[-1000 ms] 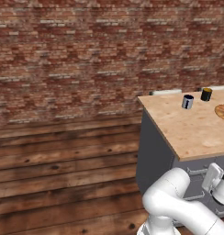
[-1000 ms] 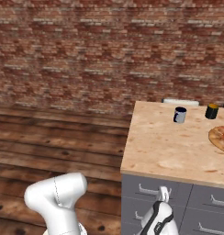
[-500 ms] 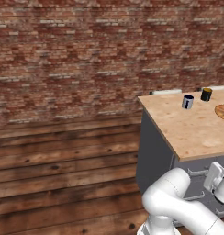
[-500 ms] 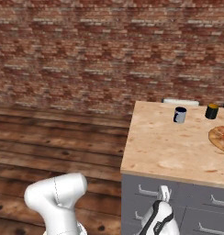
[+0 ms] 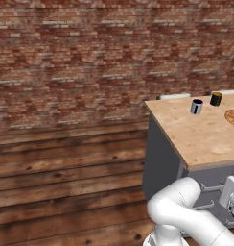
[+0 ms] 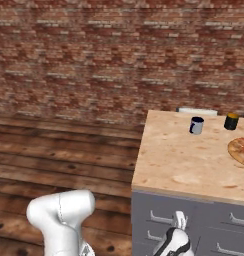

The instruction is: Take the pizza cutter from the drawer on the right and place it on the dining counter for cutting.

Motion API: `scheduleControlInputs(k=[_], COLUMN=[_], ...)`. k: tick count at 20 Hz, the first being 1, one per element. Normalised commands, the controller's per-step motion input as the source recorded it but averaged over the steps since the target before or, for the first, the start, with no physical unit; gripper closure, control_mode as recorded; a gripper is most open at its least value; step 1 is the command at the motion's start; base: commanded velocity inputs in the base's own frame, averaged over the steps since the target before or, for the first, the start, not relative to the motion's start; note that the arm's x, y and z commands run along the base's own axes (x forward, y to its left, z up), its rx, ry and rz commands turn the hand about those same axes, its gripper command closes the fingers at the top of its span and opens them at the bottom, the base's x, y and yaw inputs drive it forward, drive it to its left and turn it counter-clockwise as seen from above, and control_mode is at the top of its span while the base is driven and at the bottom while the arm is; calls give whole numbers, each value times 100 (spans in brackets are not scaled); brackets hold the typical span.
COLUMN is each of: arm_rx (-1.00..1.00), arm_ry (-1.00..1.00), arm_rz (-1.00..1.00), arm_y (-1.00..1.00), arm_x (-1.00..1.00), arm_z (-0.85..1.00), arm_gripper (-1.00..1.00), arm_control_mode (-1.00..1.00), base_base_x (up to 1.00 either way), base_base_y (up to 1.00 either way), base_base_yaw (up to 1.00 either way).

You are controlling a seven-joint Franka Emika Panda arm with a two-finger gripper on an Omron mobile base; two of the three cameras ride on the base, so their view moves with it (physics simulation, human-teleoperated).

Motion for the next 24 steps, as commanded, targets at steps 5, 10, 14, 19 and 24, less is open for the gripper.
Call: scheduleControlInputs(k=[5,10,14,19,24], arm_rx=[0,0,0,0,0], arm_ry=[4,4,4,4,2], arm_rz=[0,0,0,0,0], arm_y=[-70,-75,-74,-74,-65], arm_x=[-98,-93,-91,-91,-97], arm_z=[-6,-11,-15,-17,-25], arm_gripper=[100,100,100,100,100], arm_control_mode=[-100,-100,-100,-100,-100], base_base_x=[0,0,0,0,0], base_base_y=[0,0,0,0,0], base_base_yaw=[0,0,0,0,0])
